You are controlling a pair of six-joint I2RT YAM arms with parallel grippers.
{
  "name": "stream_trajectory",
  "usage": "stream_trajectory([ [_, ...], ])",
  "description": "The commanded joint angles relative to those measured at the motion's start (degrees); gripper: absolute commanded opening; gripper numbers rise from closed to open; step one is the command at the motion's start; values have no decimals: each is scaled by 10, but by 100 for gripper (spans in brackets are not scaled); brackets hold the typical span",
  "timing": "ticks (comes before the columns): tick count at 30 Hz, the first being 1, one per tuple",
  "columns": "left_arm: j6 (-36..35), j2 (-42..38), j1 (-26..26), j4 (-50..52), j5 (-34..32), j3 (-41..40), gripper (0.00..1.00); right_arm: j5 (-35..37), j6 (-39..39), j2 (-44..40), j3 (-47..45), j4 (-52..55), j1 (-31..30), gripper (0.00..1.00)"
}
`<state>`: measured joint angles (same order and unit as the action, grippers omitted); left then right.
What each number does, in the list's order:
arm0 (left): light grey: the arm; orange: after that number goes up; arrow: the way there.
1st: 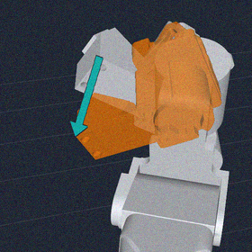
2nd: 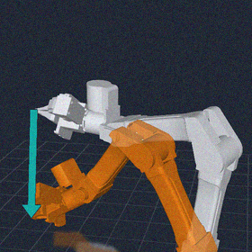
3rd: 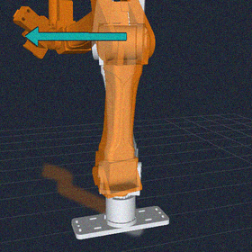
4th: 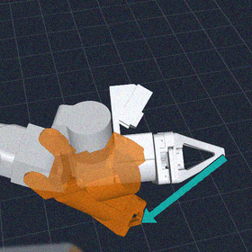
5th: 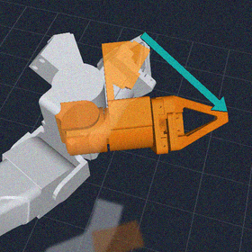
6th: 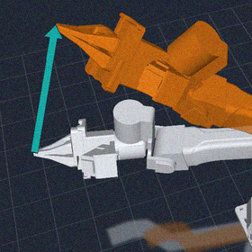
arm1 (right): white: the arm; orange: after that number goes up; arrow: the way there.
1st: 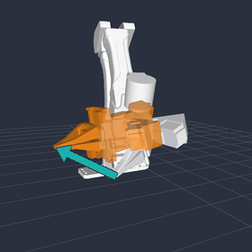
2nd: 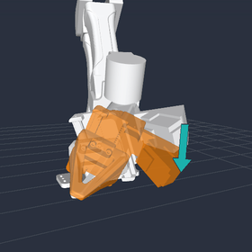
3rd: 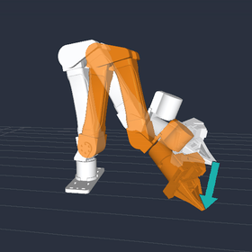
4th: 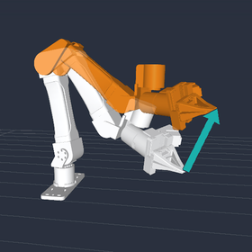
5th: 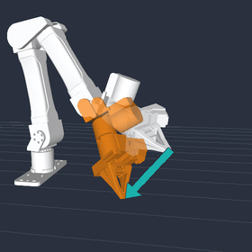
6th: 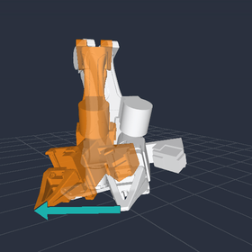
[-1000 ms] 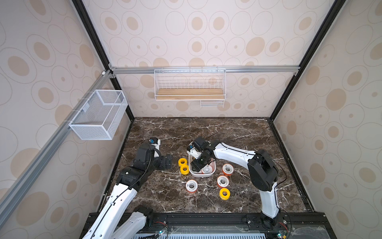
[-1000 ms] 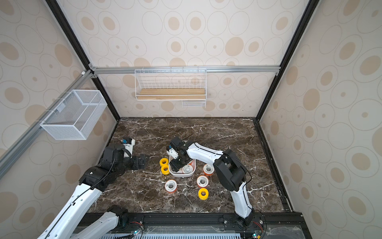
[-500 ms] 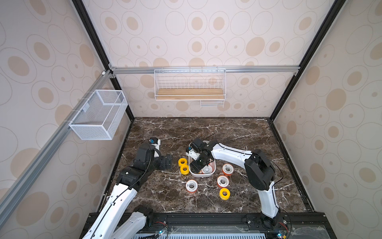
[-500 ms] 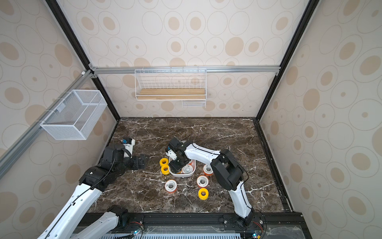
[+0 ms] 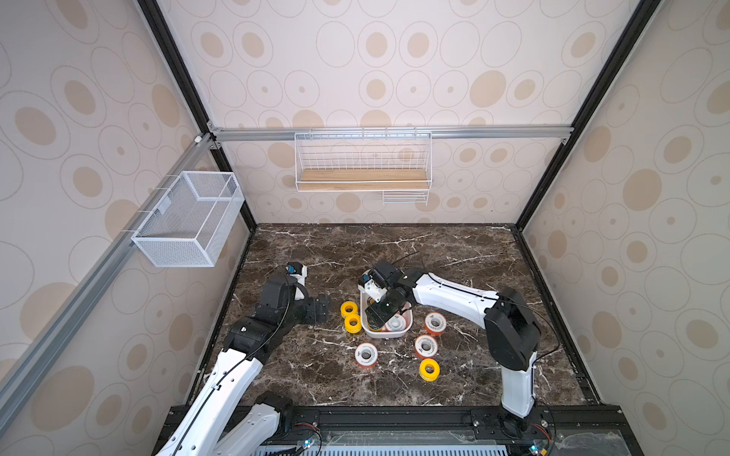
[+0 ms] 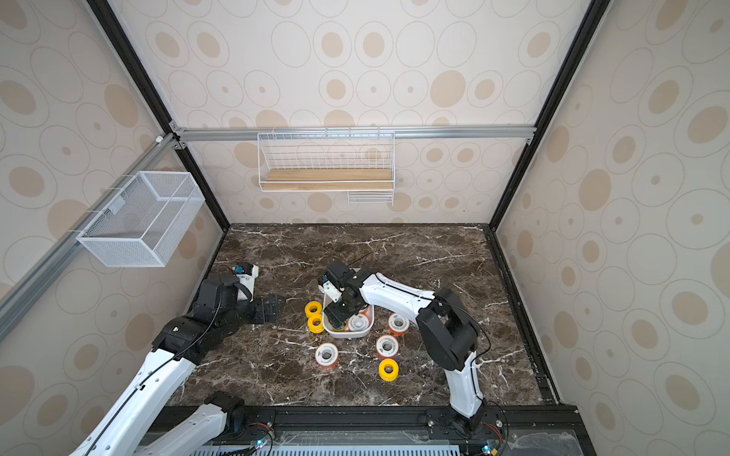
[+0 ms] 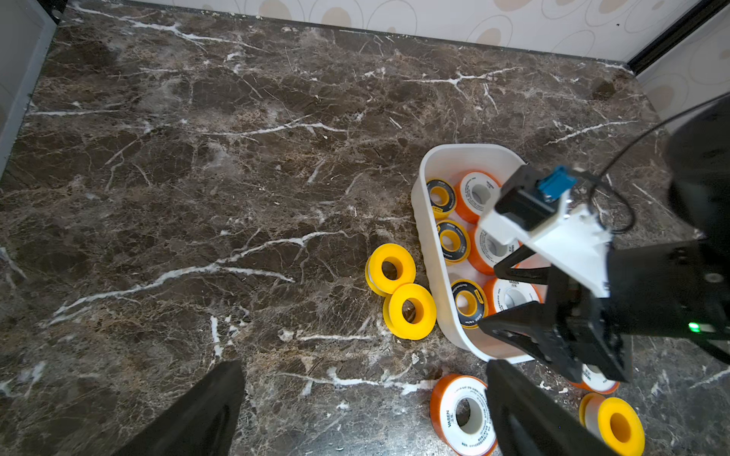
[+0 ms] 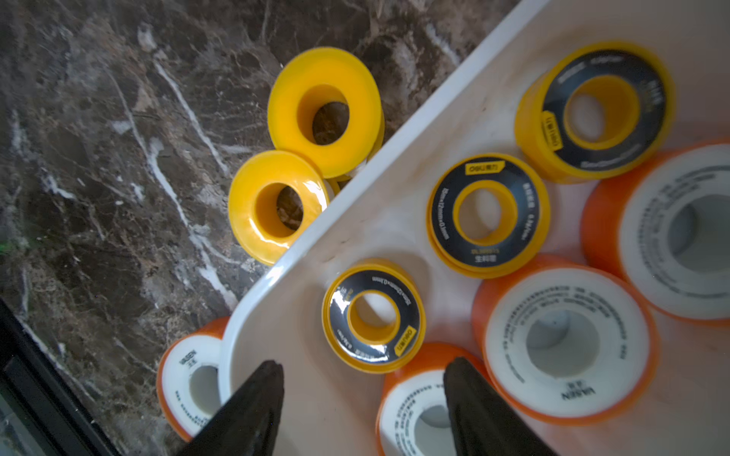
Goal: Put the sealing tape into the storage box
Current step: Place the sealing tape in the storage box.
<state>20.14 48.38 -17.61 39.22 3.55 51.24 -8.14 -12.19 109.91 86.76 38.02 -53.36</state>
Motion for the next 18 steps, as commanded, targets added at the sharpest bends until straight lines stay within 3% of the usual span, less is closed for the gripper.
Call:
stream_trajectory([
  [1, -9, 4, 3, 11, 2, 6, 99, 27, -5, -47, -20, -7, 3, 71],
  [10, -11, 41, 3, 15, 50, 16, 99, 3, -20, -128, -110, -33, 68, 71],
  [18, 71, 51, 0, 5, 113, -20, 95, -46, -32, -224, -220, -75, 156, 71],
])
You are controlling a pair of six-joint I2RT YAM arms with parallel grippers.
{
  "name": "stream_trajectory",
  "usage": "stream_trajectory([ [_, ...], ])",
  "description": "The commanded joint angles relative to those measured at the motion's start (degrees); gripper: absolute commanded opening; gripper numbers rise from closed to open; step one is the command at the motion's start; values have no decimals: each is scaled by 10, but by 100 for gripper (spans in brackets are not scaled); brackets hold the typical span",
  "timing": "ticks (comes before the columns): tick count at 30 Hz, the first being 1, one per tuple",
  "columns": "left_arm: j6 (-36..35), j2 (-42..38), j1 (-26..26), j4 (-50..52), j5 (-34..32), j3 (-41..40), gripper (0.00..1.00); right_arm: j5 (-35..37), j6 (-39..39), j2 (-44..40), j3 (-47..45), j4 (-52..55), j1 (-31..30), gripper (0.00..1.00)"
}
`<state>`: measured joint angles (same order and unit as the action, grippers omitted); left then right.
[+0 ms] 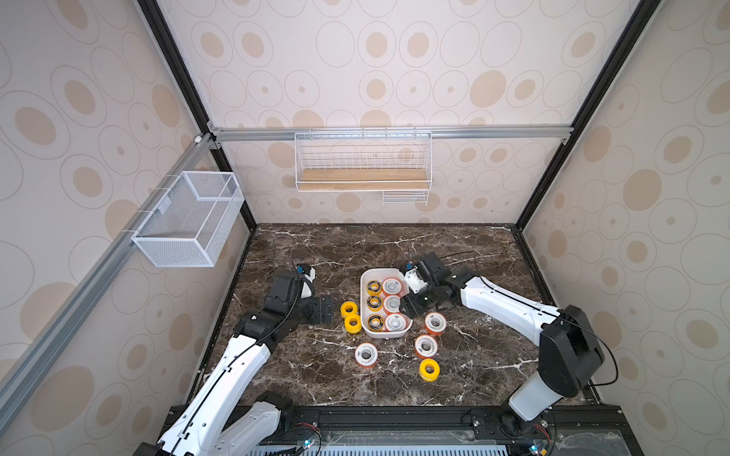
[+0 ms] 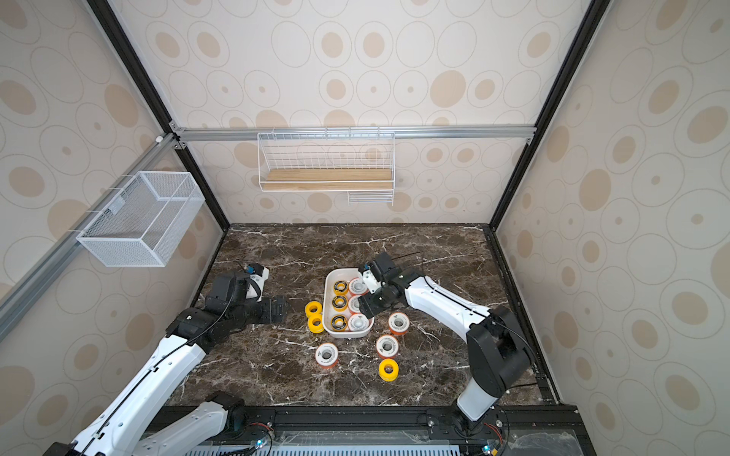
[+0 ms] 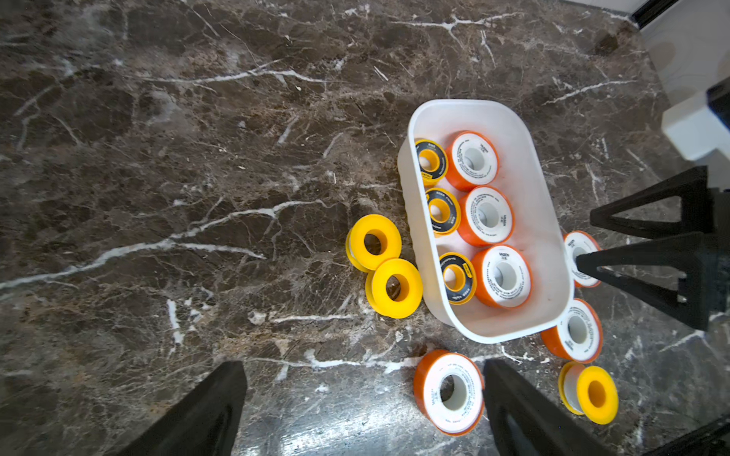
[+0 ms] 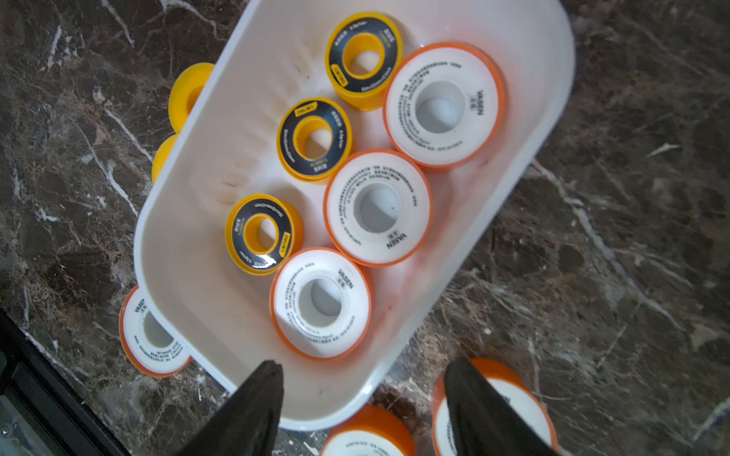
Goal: Put the sealing tape into the storage box
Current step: Place the sealing tape in the storage box.
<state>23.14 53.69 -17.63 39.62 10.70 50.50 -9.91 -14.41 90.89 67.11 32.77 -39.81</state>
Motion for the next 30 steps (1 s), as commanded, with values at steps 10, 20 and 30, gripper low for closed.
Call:
stream_trajectory([
  [10, 111, -8, -79, -29, 40, -92, 91, -70, -13, -128, -135, -60, 102, 71],
  [20, 150, 20, -153, -89, 25, -157, 86, -86, -15, -254, -224, -62, 122, 71],
  [30, 135, 75, -198, -145, 17, -177, 77, -78, -26, -352, -270, -31, 122, 71],
])
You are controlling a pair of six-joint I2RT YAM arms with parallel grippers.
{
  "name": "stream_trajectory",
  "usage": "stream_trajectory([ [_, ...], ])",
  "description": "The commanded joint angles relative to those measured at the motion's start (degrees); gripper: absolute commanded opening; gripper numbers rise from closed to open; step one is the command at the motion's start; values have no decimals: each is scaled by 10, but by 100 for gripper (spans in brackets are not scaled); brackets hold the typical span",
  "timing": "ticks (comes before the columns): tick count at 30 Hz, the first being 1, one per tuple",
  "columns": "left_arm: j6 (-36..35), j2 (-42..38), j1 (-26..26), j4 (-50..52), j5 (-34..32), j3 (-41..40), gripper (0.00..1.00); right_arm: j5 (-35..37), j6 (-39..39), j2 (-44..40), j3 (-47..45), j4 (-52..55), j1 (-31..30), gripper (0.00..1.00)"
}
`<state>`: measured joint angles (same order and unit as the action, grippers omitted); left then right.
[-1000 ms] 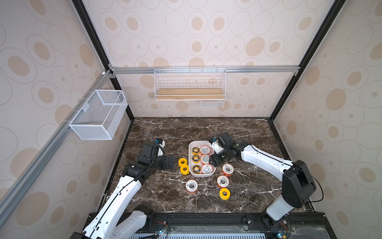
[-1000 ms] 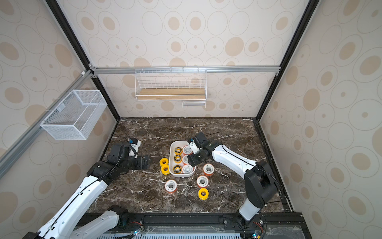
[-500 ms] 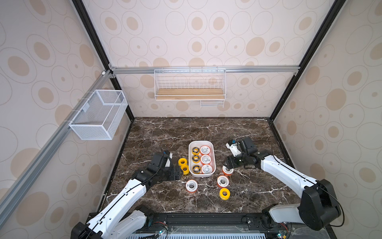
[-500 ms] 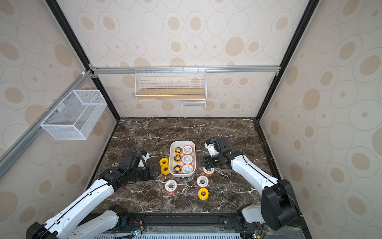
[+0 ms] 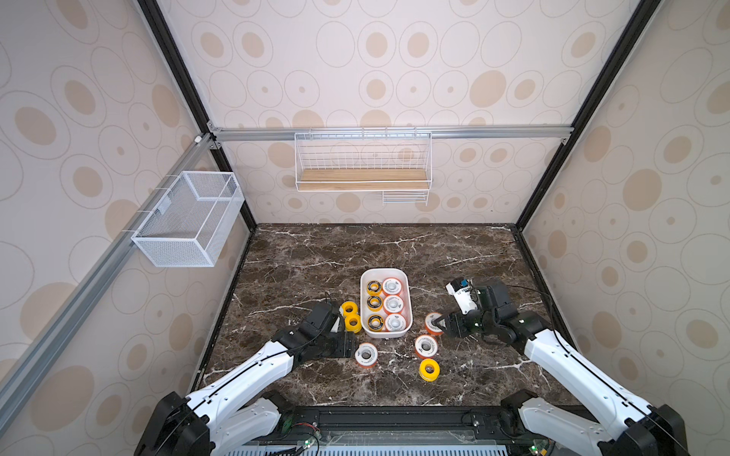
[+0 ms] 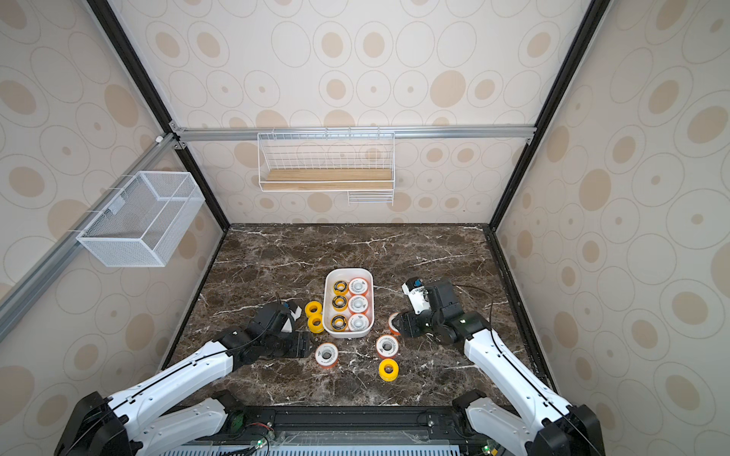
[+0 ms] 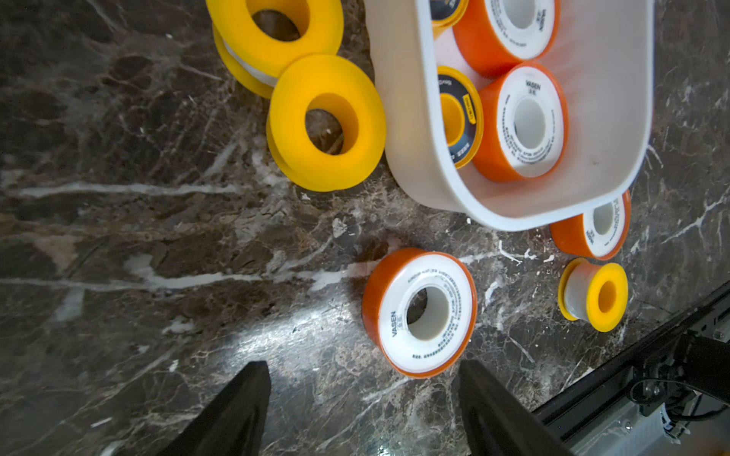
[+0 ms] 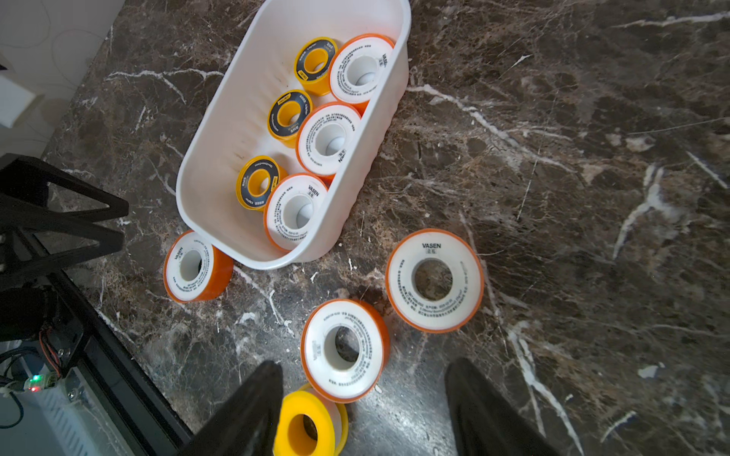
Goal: Put the sealing tape into the storage box
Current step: Place the sealing tape in the storage box, then pick up the sealing tape at the center of the board.
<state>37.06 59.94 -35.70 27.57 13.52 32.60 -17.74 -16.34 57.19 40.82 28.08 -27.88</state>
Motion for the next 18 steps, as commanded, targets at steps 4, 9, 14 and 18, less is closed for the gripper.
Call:
stream_trajectory([
  [4, -18, 44, -51, -23, -40, 14, 76, 8, -5, -21, -5, 23, 3, 72],
  [9, -41, 66, -68, -23, -61, 20, 72, 12, -4, -18, -1, 29, 3, 72],
  [14, -68, 94, -76, -37, -60, 23, 70, 12, -5, -9, 2, 27, 2, 72],
  [18, -73, 113, -77, -59, -54, 24, 69, 8, -4, 0, 4, 28, 2, 72],
])
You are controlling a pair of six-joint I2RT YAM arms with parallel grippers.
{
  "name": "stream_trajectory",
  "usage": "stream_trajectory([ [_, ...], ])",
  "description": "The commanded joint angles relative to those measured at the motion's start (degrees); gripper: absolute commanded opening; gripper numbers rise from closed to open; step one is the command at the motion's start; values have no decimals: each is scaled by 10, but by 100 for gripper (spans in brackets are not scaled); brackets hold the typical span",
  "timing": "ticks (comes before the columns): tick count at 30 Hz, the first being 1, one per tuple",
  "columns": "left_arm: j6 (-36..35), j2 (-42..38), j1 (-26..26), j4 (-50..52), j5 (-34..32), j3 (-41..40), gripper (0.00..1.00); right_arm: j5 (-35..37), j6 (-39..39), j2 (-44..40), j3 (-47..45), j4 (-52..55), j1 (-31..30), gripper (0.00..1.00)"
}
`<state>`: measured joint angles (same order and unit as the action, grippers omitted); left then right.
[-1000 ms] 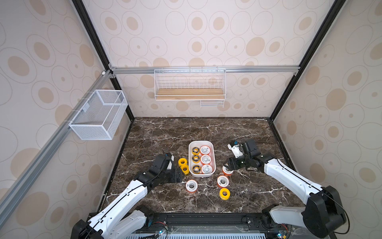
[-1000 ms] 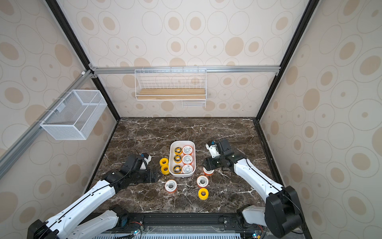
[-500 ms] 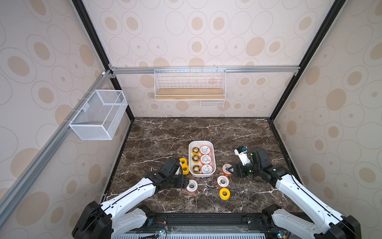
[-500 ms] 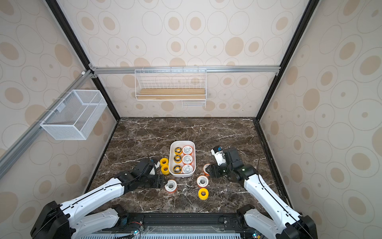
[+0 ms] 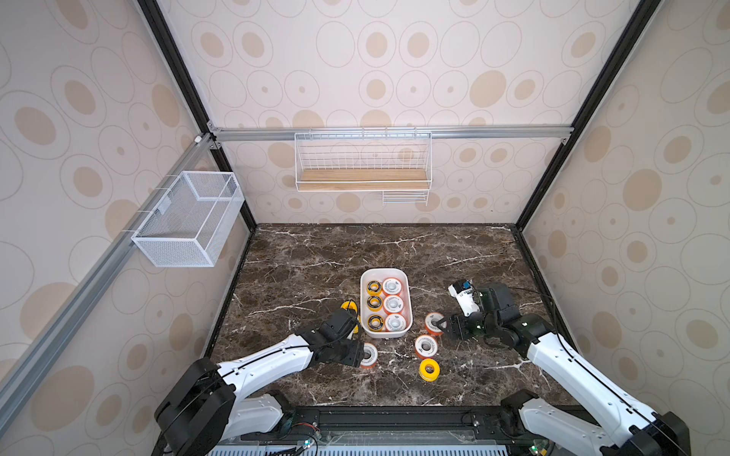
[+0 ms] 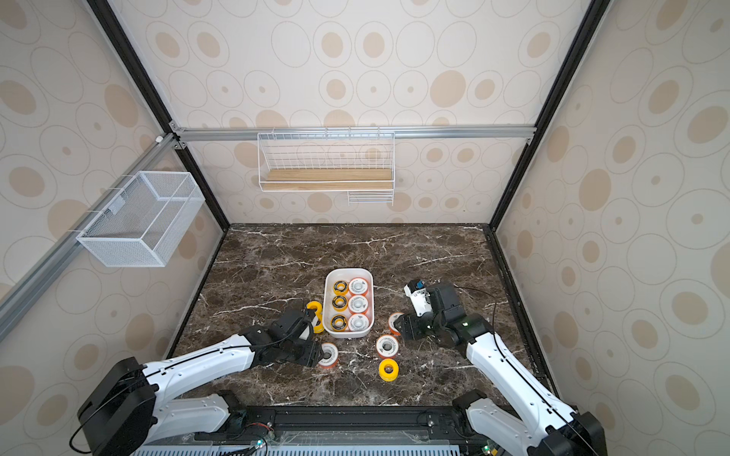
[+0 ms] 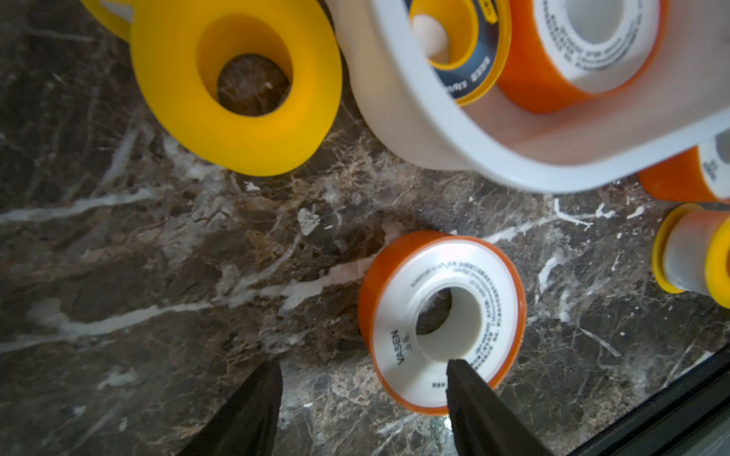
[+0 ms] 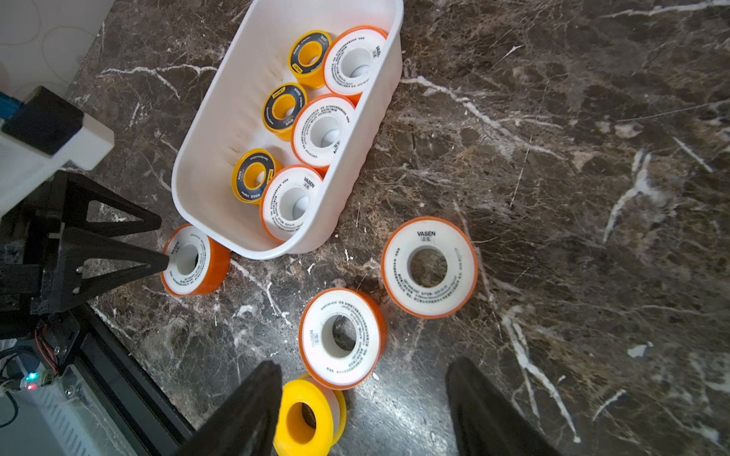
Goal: Put the sealing tape into the storage box
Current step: Pick up the sealing tape at the center of the board.
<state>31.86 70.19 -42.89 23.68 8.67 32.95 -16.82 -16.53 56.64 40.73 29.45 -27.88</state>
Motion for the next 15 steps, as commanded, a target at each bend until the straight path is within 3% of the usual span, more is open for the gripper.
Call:
stream_trajectory([
  [1, -23, 15, -5, -24, -5, 21, 68, -2, -2, 6, 4, 13, 3, 72],
  [15, -25, 76, -6, -29, -72, 35, 48, -45, -7, 17, 2, -10, 3, 73],
])
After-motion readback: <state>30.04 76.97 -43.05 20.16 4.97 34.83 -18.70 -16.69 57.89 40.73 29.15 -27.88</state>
